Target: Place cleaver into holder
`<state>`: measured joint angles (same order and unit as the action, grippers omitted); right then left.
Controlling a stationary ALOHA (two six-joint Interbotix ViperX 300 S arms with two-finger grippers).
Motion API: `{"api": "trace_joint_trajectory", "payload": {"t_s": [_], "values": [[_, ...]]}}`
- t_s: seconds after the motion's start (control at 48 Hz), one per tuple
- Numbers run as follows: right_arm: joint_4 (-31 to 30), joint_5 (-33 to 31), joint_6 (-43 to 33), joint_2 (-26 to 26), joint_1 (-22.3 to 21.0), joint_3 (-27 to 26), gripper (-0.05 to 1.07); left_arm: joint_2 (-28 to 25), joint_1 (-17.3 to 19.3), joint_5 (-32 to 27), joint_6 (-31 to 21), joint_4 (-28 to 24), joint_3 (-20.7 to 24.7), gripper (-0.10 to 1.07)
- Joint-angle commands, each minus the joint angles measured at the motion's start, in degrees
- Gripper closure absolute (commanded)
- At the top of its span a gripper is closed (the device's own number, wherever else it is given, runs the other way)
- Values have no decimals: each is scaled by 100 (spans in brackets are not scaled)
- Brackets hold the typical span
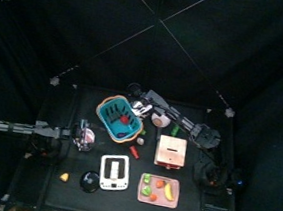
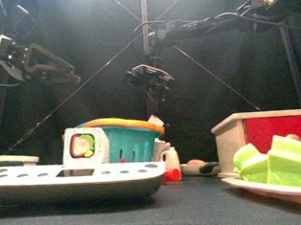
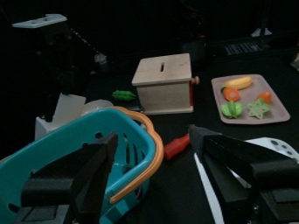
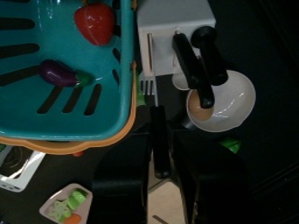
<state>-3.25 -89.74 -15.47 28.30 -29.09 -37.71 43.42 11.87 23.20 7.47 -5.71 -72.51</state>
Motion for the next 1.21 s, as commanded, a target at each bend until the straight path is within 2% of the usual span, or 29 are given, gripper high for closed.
{"api": "trace_joint_trajectory", "payload": {"t_s": [0.0, 0.25, 0.854, 1.042, 1.188], "values": [[9, 105, 9, -149, -53, -176, 38, 0, 9, -26, 9, 9, 79, -1], [18, 246, 9, -123, -53, -176, 24, 0, 18, -44, 9, 9, 88, -1], [35, 229, 0, -316, 0, -123, 24, -9, 9, -44, 0, 9, 79, -1], [9, 229, -26, -598, 88, 220, 24, 0, 9, -44, 9, 9, 79, -1], [-18, 360, -114, -993, 220, 773, 24, -9, 18, -44, 9, 9, 88, -1]]}}
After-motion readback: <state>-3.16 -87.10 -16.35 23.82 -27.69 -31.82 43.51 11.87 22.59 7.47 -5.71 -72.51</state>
